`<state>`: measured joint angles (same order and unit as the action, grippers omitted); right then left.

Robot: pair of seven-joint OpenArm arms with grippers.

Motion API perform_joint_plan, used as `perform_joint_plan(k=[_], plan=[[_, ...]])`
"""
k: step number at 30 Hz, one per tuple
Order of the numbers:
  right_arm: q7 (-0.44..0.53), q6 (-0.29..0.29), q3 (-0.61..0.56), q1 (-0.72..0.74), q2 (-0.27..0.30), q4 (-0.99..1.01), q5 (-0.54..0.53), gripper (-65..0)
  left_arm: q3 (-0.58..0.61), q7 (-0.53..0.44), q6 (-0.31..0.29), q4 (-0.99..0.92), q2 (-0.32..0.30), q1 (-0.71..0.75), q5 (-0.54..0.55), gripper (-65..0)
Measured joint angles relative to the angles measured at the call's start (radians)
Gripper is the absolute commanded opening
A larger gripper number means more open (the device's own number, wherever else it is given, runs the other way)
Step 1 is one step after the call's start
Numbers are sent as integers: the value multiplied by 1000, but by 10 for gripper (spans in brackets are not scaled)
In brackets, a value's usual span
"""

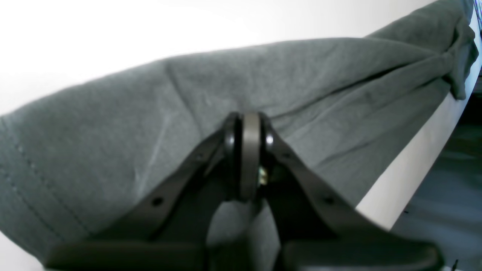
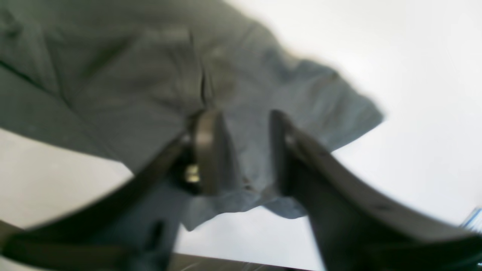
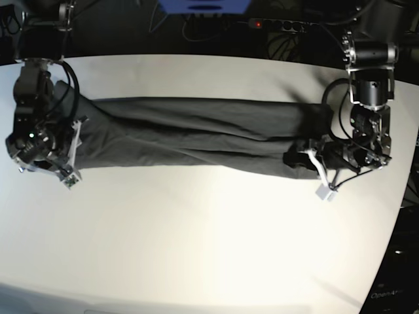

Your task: Fold the T-shirt properly

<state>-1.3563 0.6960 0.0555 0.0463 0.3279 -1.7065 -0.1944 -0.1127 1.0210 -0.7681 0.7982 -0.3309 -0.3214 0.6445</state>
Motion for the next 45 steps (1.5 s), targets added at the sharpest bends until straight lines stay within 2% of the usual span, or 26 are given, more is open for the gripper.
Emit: perform_joint_plan(k=[3, 11, 16, 25, 29, 31, 35, 36, 45], plan=[[-4, 0, 61, 0, -23, 56, 2, -305, 0, 0, 0, 0, 0, 0, 0, -613], [-10, 0, 95, 1, -24, 72, 1, -318, 0, 2, 0, 0, 2, 0, 0, -613], [-31, -1, 96, 3, -40, 72, 0, -434, -1, 2, 0, 0, 3, 0, -1, -613], [-32, -1, 96, 3, -51, 72, 1, -428, -1, 2, 0, 0, 3, 0, -2, -613], [-32, 0, 96, 3, -53, 72, 1, -384, -1, 2, 0, 0, 3, 0, -2, -613], [-32, -1, 96, 2, -60, 72, 1, -408, -1, 2, 0, 0, 3, 0, -2, -613], [-32, -1, 96, 0, -69, 72, 1, -576, -1, 2, 0, 0, 3, 0, -2, -613], [-32, -1, 93, 0, -71, 72, 1, -598, -1, 2, 0, 0, 3, 0, -2, -613], [-32, -1, 76, 6, -54, 72, 3, -595, -1, 2, 0, 0, 3, 0, -2, -613]])
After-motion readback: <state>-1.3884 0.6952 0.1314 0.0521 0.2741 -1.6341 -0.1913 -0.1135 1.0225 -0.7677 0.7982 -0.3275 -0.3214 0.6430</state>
